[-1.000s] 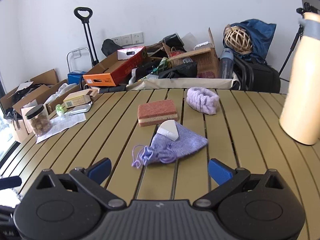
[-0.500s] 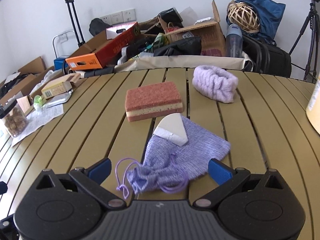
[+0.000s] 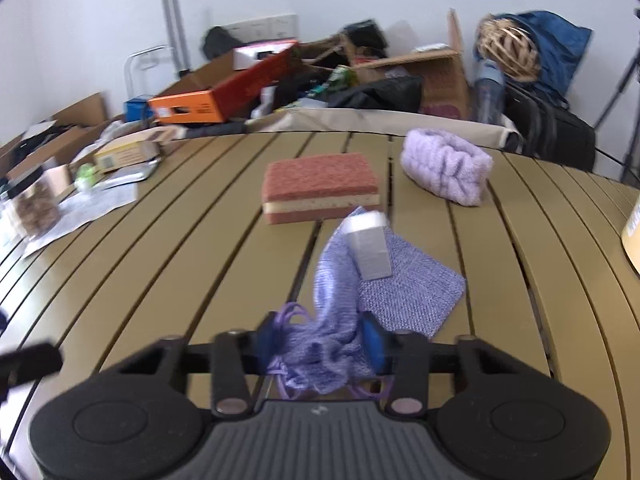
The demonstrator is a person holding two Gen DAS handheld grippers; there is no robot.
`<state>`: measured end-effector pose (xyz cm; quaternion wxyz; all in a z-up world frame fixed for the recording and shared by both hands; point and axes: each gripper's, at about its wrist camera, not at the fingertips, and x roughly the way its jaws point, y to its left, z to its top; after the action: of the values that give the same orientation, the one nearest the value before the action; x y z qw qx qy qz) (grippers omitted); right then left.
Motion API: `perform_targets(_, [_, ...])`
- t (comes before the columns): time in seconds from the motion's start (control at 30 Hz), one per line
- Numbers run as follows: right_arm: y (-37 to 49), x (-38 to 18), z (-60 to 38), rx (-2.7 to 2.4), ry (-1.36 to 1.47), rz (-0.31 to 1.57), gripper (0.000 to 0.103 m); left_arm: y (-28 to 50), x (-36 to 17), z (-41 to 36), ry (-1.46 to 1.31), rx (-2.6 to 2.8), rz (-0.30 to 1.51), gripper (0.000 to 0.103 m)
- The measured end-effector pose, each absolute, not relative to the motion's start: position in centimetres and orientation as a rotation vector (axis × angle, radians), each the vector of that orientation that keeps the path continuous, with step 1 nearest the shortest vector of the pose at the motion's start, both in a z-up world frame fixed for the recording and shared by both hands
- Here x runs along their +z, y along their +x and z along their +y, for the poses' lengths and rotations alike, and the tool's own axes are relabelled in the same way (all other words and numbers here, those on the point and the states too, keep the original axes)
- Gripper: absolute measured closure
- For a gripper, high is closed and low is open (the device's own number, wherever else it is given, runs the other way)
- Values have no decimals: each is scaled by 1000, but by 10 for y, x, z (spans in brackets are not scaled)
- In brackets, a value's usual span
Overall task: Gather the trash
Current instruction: 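Close the right gripper on the lavender knit pouch and lift it, then close the left gripper on the white paper scrap while the right holds the pouch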
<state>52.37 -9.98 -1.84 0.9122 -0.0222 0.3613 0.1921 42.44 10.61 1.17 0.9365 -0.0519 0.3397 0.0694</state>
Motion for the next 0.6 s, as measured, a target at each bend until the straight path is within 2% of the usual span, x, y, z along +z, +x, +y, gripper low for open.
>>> perform_targets(0.03, [520,-17,-102,423,-50,744,70,424,13,107,-106,142,693,0])
perform_targets(0.13, [504,-12,-106,486,-93,724,72,419,17,105,-102,143,689,0])
perform_targets(0.3, [477,-4,-116,559,-138,706,73,411,25,97,-93,138,684,0])
perform_targets(0.6, [443,20,-143,603,-54,655,75,398,41,76,-70,125,666,0])
